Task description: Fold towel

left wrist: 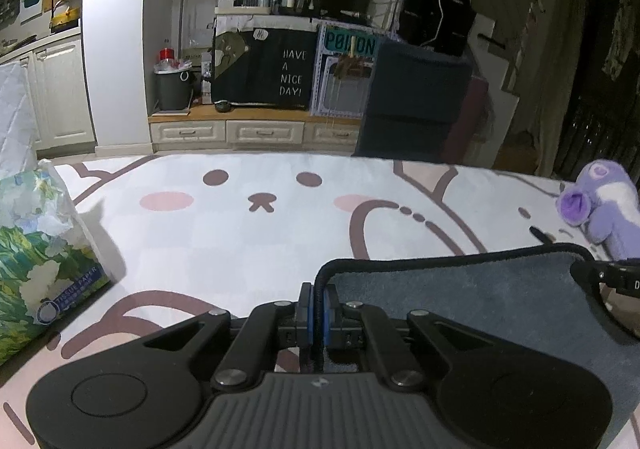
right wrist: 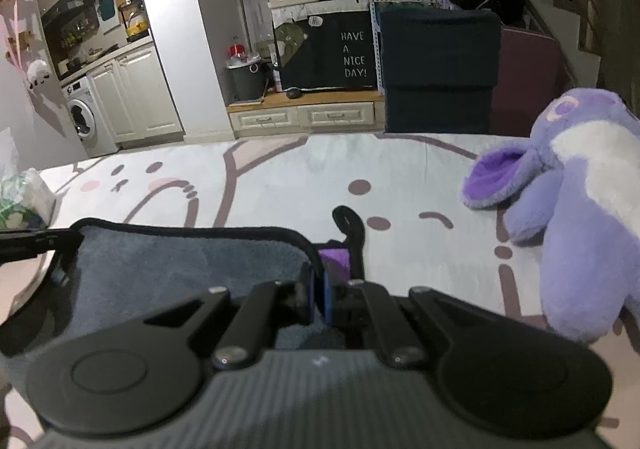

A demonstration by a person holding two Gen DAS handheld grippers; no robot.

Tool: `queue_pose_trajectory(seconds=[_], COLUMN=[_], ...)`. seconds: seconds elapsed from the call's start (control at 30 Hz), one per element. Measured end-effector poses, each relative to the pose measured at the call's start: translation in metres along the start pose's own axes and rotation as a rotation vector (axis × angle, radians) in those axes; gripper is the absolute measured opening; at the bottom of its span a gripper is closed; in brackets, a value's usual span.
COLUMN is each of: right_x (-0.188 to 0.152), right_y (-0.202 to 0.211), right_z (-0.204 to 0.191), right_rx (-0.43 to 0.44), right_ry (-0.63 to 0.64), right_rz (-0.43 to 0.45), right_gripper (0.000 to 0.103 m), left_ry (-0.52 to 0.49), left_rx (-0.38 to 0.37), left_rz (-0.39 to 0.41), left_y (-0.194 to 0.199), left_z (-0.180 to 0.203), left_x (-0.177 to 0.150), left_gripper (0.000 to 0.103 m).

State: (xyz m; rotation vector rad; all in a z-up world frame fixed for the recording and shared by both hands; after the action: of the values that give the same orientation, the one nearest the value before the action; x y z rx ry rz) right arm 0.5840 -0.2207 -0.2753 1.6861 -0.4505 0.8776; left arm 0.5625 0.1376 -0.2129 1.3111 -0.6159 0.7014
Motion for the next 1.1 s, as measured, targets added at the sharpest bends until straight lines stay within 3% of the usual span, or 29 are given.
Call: queue_pose_trajectory(seconds=[0.13, 0.2, 0.27, 0.5, 0.57, 0.63, 0.87, 1.1], right_x=[-0.005, -0.003, -0.002, 0.001, 0.001, 0.002, 0.007, 0.012], right_y=[-0.007, -0.007, -0.007, 0.001, 0.004, 0.009, 0.025, 0.047], right_z=[0.0, 0.0, 0.001, 0.007, 0.007, 0.006, 0.005, 0.003], right_rx=[-0.015, -0.029, -0.058, -0.088, -0.084, -0.081, -0.075, -0.087], right_ry=[0.007, 0.019, 0.021, 0.027, 0.022, 0.019, -0.001, -0.01], right_rz=[-0.019, -0.018, -0.015, -0.007, -0.01, -0.003, -0.008, 0.016], right_gripper=[0.016, 0.024, 0.047, 0.062, 0.076, 0.083, 0.1, 0.103], left_ry=[0.011, 0.012, 0.007, 0.011, 0.008, 0.007, -0.001, -0.003], left_rx=[0.016, 0.032, 0.042, 0.047, 0.05, 0.053, 0.066, 0.072], left_rz=[-0.017, -0.024, -0.024, -0.046, -0.049, -0.051, -0.044, -0.042], left_y=[-0.003, -0.003, 0.0, 0.012, 0.017, 0.022, 0.043, 0.063], left_z=[-0.002, -0.003, -0.003, 0.005, 0.008, 0.012, 0.024, 0.034], left_x=[0.001, 0.002, 0.003, 0.003, 0.003, 0.003, 0.007, 0.008], left_gripper=[0.011, 0.021, 0.035, 0.067, 0.073, 0.079, 0.096, 0.103])
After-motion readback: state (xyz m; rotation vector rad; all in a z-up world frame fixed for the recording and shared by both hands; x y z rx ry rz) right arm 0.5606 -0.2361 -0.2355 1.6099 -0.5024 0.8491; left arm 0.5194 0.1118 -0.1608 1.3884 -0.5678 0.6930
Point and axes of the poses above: each gripper's, at about its wrist camera, not at the fingertips, and y roughly against the way its jaws point, z to its right, x to its top, the point moved 10 cm from there along -y, roughly the way its jaws point, and after that the axes turned 4 degrees about -x, right-handed, at the moved point
